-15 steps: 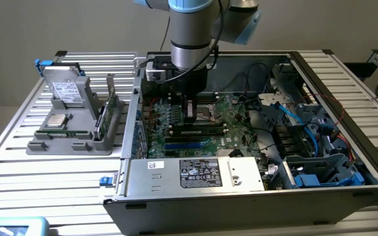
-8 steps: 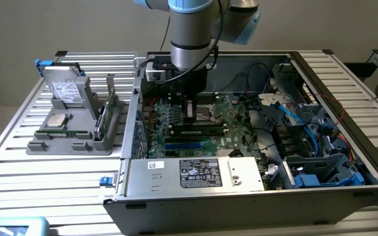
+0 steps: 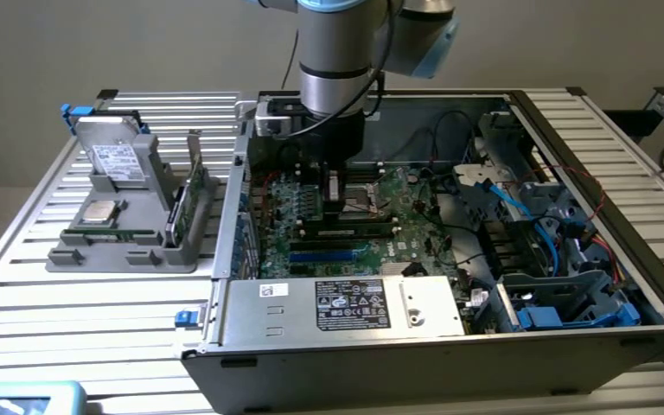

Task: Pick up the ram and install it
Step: 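Press down the ram until it locks into place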

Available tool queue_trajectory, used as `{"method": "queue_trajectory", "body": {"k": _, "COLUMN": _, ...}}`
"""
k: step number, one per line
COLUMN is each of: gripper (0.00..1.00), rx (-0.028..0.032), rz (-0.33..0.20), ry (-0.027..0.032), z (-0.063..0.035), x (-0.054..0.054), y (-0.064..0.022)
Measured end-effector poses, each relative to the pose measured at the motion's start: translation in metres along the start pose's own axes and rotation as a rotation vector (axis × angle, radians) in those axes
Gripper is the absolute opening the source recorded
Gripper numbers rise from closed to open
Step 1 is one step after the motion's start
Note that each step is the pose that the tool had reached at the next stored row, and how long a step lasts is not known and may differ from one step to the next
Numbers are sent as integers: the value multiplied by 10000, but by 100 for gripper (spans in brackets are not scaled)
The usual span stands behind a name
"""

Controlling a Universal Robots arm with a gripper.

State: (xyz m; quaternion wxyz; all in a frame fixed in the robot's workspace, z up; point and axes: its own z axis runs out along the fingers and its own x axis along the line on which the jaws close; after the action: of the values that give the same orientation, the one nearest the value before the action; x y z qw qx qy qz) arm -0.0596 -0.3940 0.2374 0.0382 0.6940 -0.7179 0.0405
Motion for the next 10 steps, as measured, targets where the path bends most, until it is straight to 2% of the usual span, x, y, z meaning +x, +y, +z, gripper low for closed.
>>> {"method": "queue_trajectory", "body": {"k": 2, "gripper": 11, "rx": -2, "rz": 0, "ry": 3, "z": -86, "x": 9, "y": -36}}
{"method": "queue_trajectory", "body": {"k": 4, "gripper": 11, "rx": -2, "rz": 0, "ry": 4, "z": -141, "x": 13, "y": -115}}
{"method": "queue_trajectory", "body": {"k": 10, "gripper": 11, "rx": -2, "rz": -1, "ry": 2, "z": -197, "x": 12, "y": -379}}
